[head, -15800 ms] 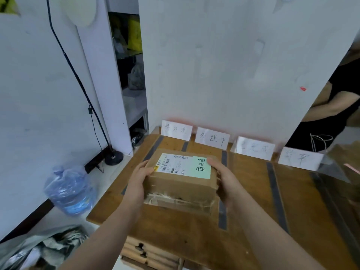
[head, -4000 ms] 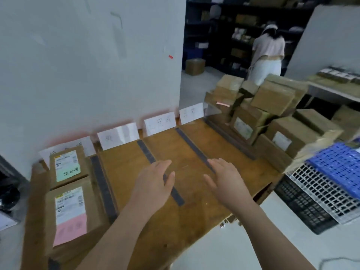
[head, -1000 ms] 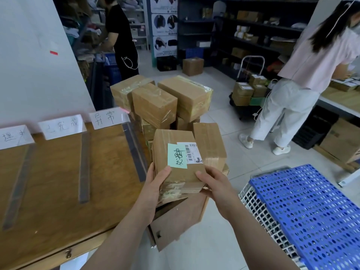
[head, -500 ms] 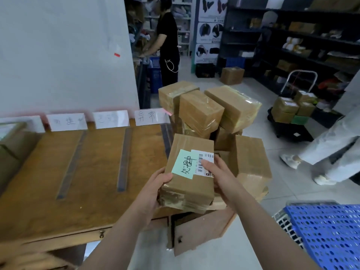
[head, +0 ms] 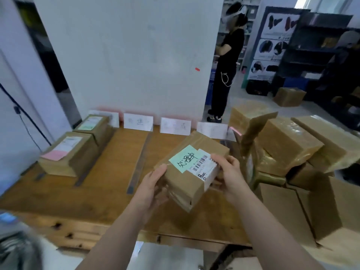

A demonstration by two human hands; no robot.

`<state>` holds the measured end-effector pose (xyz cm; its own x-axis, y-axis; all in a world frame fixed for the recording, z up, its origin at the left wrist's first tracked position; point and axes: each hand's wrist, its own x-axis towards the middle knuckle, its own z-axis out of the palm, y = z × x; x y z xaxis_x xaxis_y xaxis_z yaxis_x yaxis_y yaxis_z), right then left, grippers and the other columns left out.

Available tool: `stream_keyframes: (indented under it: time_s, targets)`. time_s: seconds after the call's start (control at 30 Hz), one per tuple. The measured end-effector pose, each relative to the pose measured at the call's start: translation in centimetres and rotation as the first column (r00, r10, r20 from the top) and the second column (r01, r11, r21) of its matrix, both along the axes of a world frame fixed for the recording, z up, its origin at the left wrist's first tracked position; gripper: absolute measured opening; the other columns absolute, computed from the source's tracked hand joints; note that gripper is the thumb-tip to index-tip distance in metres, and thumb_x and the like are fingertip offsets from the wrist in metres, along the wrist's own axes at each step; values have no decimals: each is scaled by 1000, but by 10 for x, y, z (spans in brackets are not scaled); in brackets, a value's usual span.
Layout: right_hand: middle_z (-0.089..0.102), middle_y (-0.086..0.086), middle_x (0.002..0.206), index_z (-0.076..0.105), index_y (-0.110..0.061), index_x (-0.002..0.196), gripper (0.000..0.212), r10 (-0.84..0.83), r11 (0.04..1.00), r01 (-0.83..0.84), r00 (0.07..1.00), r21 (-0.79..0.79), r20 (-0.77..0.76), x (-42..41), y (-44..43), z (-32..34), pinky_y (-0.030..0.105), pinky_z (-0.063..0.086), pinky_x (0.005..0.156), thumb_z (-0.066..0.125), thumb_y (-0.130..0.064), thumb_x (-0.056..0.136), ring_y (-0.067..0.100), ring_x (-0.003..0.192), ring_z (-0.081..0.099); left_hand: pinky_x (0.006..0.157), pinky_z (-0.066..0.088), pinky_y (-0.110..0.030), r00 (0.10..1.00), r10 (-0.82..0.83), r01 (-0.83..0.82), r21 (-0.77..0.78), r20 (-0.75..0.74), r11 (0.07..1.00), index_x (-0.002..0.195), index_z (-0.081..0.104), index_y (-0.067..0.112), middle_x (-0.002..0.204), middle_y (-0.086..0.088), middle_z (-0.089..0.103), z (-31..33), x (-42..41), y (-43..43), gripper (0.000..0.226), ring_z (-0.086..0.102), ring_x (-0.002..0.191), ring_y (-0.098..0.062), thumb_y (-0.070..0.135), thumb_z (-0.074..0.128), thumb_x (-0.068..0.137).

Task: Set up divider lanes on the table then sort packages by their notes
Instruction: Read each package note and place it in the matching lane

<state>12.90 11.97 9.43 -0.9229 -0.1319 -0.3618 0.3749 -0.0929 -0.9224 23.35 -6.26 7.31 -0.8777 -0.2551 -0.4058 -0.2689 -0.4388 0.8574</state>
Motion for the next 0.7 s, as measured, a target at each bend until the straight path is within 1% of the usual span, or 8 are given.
stream_keyframes:
  time_s: [0.07,0.13,0.2,0.23,0.37,0.5,0.6,0.7]
  targets:
    - [61,5,113,31,-28,134,68,-26,999,26,1000,-28,5,-2,-41,2,51,55,86,74,-35,81,27,93,65,85,57,-43,1000,10,-10,24,13,1000,129,57,25,124,-4,65,0,3,-36,75,68,106,-24,55,77,63]
    - [60,5,115,30,-28,135,72,-46,997,46,999,-68,9,-3,-83,4,49,57,81,76,-34,80,27,95,65,77,57,-43,1000,2,-2,18,30,1000,132,56,26,129,-7,61,3,5,-72,90,71,99,-26,60,82,53]
    - [58,4,116,29,-28,135,72,-47,995,48,999,-87,14,-1,-122,4,45,58,74,76,-34,80,26,97,63,72,57,-44,999,13,-13,-4,50,1000,136,52,29,133,-8,56,1,5,-109,105,68,106,-31,68,85,43]
    - [57,3,116,29,-29,135,72,-44,995,45,999,-88,15,-1,-141,3,45,58,75,75,-34,80,25,97,62,72,58,-45,998,26,-27,1,48,1000,137,51,30,132,-8,56,2,5,-126,103,65,109,-32,68,84,47]
    - [56,3,119,32,-30,129,70,-57,995,57,998,-77,7,-1,-203,-6,42,57,81,77,-38,77,23,102,60,85,57,-52,997,75,-74,-42,21,996,133,52,29,126,-4,61,7,-4,-182,48,65,107,-27,51,58,91]
    - [58,1,116,37,-27,118,60,-47,997,49,998,52,-28,-11,-244,-14,42,51,93,77,-43,76,19,104,59,91,53,-53,983,158,-146,-120,96,982,127,53,30,120,-1,62,8,-24,-226,37,62,106,-26,51,49,96]
    - [57,-2,105,39,-20,119,46,6,996,0,998,93,-58,-28,-266,-15,23,47,71,69,-35,86,8,91,56,93,52,-47,984,153,-134,-186,92,973,109,57,33,106,6,66,7,-44,-251,22,63,101,-20,46,42,101]
    - [55,-8,98,42,-17,122,42,40,992,-27,994,125,-103,-52,-287,-17,16,37,59,65,-30,90,-1,82,52,80,52,-34,984,148,-118,-252,102,960,100,56,35,101,6,68,5,-68,-273,21,63,98,-16,44,38,103]
